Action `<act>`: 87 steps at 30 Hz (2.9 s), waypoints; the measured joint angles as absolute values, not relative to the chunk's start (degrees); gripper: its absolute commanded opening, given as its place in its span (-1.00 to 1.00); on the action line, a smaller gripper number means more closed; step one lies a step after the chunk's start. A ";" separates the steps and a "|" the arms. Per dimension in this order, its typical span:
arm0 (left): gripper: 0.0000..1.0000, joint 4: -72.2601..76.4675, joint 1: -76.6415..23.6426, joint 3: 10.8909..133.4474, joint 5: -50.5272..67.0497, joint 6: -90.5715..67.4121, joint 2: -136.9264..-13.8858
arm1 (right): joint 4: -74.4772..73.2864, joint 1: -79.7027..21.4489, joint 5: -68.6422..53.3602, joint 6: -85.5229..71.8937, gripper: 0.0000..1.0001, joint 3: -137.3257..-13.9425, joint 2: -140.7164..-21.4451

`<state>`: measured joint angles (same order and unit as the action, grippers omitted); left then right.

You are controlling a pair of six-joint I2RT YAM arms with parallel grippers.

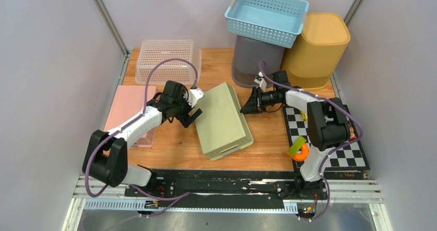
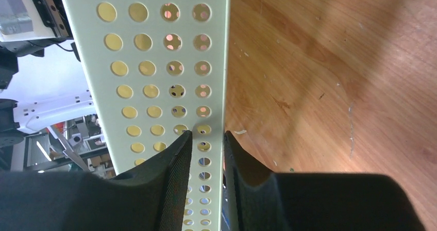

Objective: Turn the large container upside down

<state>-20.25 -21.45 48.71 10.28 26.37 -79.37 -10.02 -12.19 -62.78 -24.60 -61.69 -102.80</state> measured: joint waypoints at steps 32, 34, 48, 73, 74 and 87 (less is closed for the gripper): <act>1.00 -20.91 -20.82 48.73 -9.15 26.26 -78.35 | -16.27 -23.46 -60.62 -18.59 -0.22 -68.73 -111.81; 1.00 -20.62 -20.82 48.75 -10.33 26.11 -78.50 | -16.47 -23.55 -60.62 -18.59 -0.22 -70.15 -112.81; 1.00 -20.03 -19.86 49.93 -19.44 24.75 -81.08 | -15.51 -24.73 -59.99 -20.12 -0.21 -78.35 -119.11; 1.00 -24.08 -15.81 54.65 -25.26 22.68 -82.72 | -6.79 -27.00 -58.72 -27.24 -0.19 -82.91 -124.29; 1.00 -24.05 -15.81 55.13 -25.34 22.68 -82.85 | -6.66 -27.18 -58.70 -27.38 -0.19 -83.07 -124.38; 1.00 -24.05 -15.00 56.31 -26.70 22.70 -86.46 | -5.50 -28.82 -58.19 -28.95 -0.18 -83.92 -124.90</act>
